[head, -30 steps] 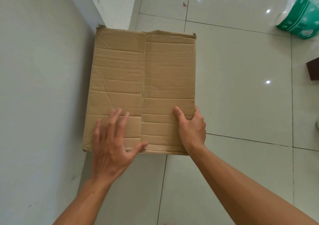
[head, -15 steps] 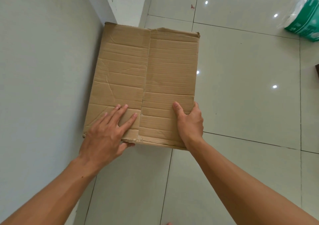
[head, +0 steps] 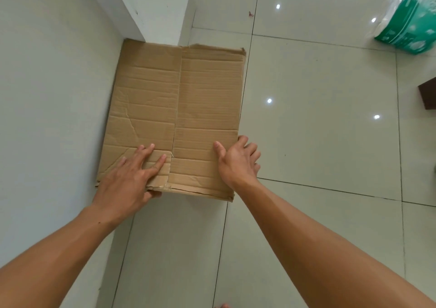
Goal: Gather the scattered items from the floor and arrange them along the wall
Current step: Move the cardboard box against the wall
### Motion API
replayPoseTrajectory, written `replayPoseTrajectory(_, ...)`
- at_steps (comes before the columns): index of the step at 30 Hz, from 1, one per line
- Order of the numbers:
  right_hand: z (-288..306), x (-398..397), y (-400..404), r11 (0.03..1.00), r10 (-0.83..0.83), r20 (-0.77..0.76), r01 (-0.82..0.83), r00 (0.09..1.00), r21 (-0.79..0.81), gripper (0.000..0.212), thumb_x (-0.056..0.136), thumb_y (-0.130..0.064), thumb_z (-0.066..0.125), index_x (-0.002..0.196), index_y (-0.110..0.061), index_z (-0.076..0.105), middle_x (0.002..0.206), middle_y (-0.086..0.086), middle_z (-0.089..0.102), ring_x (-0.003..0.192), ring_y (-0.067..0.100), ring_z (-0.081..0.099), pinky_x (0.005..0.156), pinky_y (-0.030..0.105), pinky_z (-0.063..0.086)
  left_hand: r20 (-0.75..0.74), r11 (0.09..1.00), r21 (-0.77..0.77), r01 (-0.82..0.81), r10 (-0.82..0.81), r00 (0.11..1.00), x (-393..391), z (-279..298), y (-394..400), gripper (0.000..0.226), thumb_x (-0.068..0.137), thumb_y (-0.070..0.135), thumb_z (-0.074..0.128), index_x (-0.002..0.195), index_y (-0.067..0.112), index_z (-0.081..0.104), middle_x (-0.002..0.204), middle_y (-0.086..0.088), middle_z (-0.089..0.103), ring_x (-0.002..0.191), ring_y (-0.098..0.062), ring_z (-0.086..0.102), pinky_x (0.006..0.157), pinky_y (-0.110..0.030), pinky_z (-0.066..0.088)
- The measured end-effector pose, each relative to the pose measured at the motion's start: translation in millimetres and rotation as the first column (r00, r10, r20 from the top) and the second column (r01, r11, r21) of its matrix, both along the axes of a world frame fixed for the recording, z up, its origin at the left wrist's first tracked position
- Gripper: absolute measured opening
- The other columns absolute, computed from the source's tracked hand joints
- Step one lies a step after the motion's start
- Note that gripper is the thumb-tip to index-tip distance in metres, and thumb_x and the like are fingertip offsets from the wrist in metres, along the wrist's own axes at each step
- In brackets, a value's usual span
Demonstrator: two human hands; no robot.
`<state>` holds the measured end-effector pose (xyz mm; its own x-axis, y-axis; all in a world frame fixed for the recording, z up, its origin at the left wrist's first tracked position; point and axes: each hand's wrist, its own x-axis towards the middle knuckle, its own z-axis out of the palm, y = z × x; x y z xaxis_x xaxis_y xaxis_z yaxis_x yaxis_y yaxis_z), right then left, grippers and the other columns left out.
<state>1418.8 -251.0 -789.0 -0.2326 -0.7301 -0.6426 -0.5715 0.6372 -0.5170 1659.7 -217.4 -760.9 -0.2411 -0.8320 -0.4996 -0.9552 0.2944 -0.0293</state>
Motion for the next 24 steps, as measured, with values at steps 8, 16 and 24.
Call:
replayPoseTrajectory(8,74,-103,22,1.0,0.003,0.438,0.004,0.899,-0.015,0.063,0.107,-0.042,0.041,0.16,-0.018,0.019,0.158,0.003,0.035,0.142,0.021,0.039,0.11,0.036,0.037,0.171,0.951,0.253,-0.179,0.138,0.976,-71,84,-44,0.092,0.086,0.057,0.064,0.158,0.026,0.016,0.167,-0.007,0.001,0.154,-0.026,-0.002,0.123,-0.052,0.001)
replayPoseTrajectory(16,246,-263,78,0.958,0.19,0.107,-0.16,0.976,-0.239,0.05,0.107,-0.035,0.042,0.154,-0.021,0.031,0.158,-0.005,0.03,0.147,0.013,0.02,0.115,0.027,0.018,-0.281,0.967,0.064,-0.246,0.254,0.926,-207,253,-3,0.061,0.091,0.051,0.059,0.147,0.032,0.04,0.157,0.006,0.029,0.138,-0.023,0.041,0.11,-0.046,0.039)
replayPoseTrajectory(24,444,-385,152,0.928,0.033,0.031,-0.019,0.999,-0.372,0.049,0.106,-0.031,0.047,0.152,-0.016,0.038,0.156,0.0,0.037,0.145,0.018,0.029,0.116,0.031,0.023,-0.502,0.947,-0.076,-0.313,0.235,0.832,-349,463,67,0.057,0.09,0.047,0.063,0.141,0.027,0.048,0.146,0.004,0.046,0.13,-0.022,0.049,0.103,-0.047,0.045)
